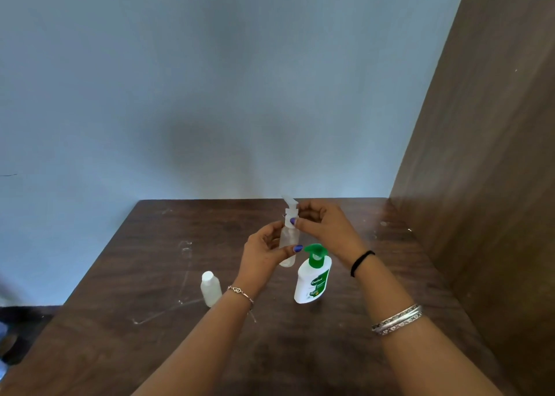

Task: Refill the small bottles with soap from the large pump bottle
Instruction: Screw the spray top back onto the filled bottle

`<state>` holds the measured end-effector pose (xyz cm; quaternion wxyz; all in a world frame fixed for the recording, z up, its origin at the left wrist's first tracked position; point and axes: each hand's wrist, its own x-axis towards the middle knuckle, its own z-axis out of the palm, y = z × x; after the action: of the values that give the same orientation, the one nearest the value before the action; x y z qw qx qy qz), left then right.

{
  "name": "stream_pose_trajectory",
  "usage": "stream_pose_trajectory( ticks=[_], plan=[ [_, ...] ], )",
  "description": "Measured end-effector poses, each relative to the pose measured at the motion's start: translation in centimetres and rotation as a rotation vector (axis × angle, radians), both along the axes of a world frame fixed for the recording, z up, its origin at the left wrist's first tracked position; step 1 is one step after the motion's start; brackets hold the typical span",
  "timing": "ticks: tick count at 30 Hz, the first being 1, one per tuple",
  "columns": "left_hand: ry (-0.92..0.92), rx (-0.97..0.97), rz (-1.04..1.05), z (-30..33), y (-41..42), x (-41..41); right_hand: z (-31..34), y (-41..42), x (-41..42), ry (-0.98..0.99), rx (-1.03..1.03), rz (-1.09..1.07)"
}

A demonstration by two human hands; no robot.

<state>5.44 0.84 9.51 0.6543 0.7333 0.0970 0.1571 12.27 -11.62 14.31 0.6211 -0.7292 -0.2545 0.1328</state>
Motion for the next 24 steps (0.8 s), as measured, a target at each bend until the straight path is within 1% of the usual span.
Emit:
stream_pose_trajectory(
  ticks=[5, 9, 11, 16, 18, 20, 24],
  plan=[
    [0.024, -0.002, -0.023, -0.2, -0.1, -0.2, -0.3, 0.0, 0.4, -0.01, -0.058, 0.022],
    [0.033, -0.005, -0.042, -0.2, -0.5, -0.3, -0.6, 0.5, 0.2, -0.073, -0.144, 0.018],
    [0.04, -0.012, -0.039, -0.3, -0.3, -0.2, -0.7, 0.6, 0.4, -0.073, -0.162, 0.038],
    [0.084, -0.001, -0.115, -0.2, 0.8, -0.3, -0.4, -0.1, 1.3, 0.024, -0.13, 0.277],
    [0.097, 0.003, -0.138, -0.1, 1.1, -0.2, -0.2, -0.3, 1.6, 0.036, -0.121, 0.335],
    [0.095, 0.008, -0.138, 0.0, 1.2, 0.0, -0.3, -0.2, 1.8, 0.031, -0.099, 0.295],
    [0.055, 0.011, -0.059, 0.1, 0.7, 0.2, -1.2, 0.8, 1.4, -0.083, -0.111, -0.003]
  ],
)
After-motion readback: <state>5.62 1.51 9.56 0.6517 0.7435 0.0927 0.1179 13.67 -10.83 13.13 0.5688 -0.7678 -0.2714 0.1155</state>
